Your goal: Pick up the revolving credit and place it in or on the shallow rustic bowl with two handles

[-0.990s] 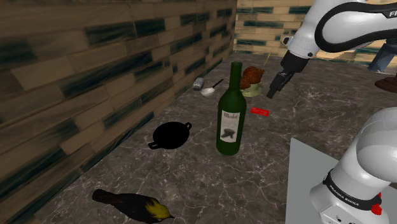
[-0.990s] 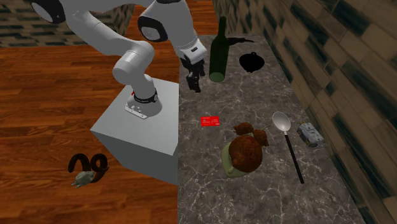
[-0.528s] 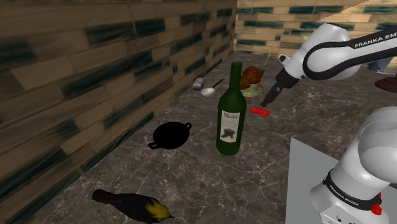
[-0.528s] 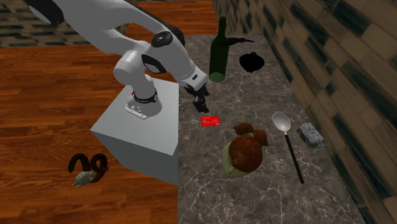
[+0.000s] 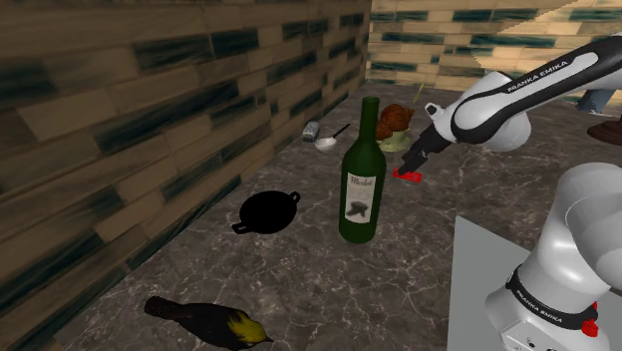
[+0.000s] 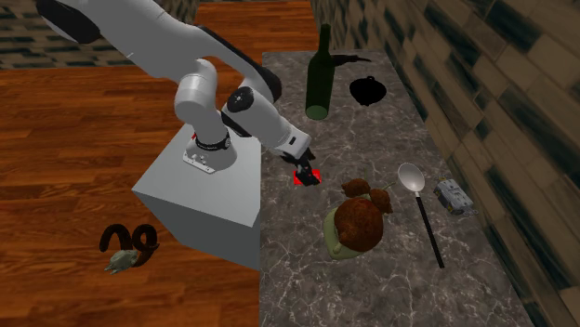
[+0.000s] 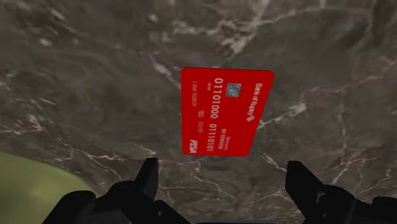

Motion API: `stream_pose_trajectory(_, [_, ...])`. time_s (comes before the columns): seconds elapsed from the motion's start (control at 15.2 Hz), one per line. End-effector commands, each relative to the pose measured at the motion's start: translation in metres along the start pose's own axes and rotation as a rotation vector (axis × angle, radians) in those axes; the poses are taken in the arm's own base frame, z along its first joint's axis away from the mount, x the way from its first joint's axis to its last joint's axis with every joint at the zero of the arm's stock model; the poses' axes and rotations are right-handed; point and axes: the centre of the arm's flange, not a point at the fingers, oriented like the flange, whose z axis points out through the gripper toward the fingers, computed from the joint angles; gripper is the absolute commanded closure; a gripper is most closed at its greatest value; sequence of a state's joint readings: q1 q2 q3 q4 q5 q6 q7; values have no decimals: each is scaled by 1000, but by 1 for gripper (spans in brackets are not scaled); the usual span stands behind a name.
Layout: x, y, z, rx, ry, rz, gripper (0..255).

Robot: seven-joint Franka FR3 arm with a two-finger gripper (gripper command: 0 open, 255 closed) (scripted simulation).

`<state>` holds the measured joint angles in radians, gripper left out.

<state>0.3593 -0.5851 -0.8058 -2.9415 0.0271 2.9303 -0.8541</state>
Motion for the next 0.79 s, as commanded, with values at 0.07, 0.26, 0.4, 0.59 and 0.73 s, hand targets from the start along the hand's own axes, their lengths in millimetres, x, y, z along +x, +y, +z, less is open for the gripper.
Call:
stream_pose_trajectory(0.07, [-1,2,16,-3,1,-2,0])
stream_pose_trajectory(0.26, [-1,2,24,-3,1,-2,0])
stream_pose_trajectory(0.4, [-1,2,24,-3,1,-2,0])
stream_pose_trajectory(0.59, [-1,2,24,-3,1,-2,0])
stream_pose_trajectory(0.73, [-1,2,24,-3,1,-2,255])
